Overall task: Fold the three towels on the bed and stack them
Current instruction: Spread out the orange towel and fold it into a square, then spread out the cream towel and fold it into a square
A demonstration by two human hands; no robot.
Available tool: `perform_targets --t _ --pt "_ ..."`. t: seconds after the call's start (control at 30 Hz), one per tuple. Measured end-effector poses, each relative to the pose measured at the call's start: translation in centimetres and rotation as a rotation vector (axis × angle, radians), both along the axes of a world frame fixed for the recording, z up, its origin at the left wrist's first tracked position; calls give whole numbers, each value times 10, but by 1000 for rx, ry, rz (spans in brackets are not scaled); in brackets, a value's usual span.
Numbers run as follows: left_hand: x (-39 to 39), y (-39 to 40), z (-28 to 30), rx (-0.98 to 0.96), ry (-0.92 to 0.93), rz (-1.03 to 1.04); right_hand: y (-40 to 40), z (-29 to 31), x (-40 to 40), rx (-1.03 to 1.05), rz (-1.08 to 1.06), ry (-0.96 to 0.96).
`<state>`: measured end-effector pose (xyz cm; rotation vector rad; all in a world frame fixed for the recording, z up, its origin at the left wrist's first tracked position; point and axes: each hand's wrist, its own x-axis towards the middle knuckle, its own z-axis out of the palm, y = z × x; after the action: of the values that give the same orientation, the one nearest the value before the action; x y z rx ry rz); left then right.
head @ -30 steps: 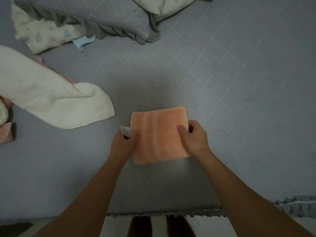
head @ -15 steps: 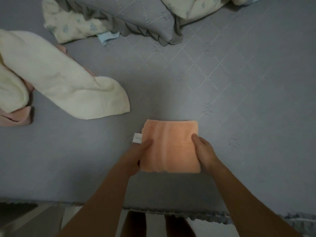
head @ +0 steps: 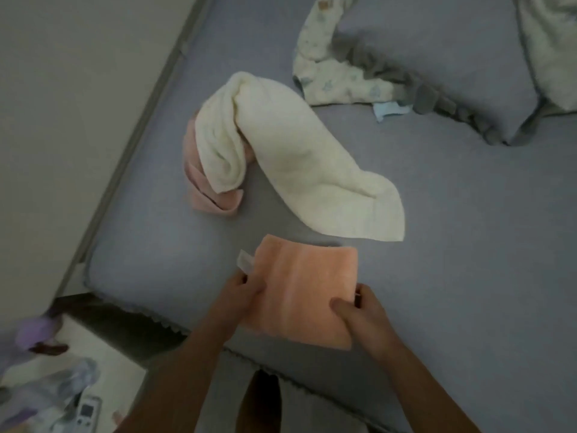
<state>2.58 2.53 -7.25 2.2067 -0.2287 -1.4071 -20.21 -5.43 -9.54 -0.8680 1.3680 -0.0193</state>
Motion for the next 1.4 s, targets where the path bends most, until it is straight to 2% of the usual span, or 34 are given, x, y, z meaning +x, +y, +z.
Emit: perform_targets --t 0.13,0.27,0.37,0.43,0.5,0.6,0.67,0.73,0.8,0.87,0.97,1.03,1.1,1.2,1.27,1.33,1.4 --pt "154 33 10 90 -255 106 16 8 166 -26 158 -76" --pt "296 47 18 -36 -294 184 14 14 315 -166 210 -161" --pt "370 38 11 -61 -424 60 0 10 386 -268 259 -177" --pt "392 22 -3 -28 -578 -115 -14 0 406 -315 379 -69" --pt "390 7 -17 -6 -690 -315 -32 -9 408 -386 426 121" --pt "359 -6 -37 -25 -815 -644 -59 -15 390 -509 307 322" --pt "333 -13 -47 -24 -818 -717 -74 -21 377 -607 268 419" --pt "316 -23 -53 24 -810 -693 -89 -27 370 -651 196 436" --pt "309 -34 -56 56 -819 -624 -106 -33 370 -636 122 348" --pt "307 -54 -54 -45 -805 -555 -123 -38 376 -607 71 230" --pt "305 -108 -42 -281 -614 -318 -142 -44 388 -570 189 252" --pt "301 -144 -35 -317 -555 -281 -142 -35 388 -612 229 271" --pt "297 -170 -28 -368 -557 -255 -132 -12 373 -651 125 193" --pt "278 -194 -20 -441 -596 -255 -96 28 319 -661 9 11" --pt "254 -203 -18 -426 -574 -261 -67 42 264 -569 31 -57" --pt "220 -203 -21 -396 -473 -284 -43 42 200 -384 88 -45" --pt "179 -193 -31 -358 -295 -240 -22 30 130 -209 185 86"
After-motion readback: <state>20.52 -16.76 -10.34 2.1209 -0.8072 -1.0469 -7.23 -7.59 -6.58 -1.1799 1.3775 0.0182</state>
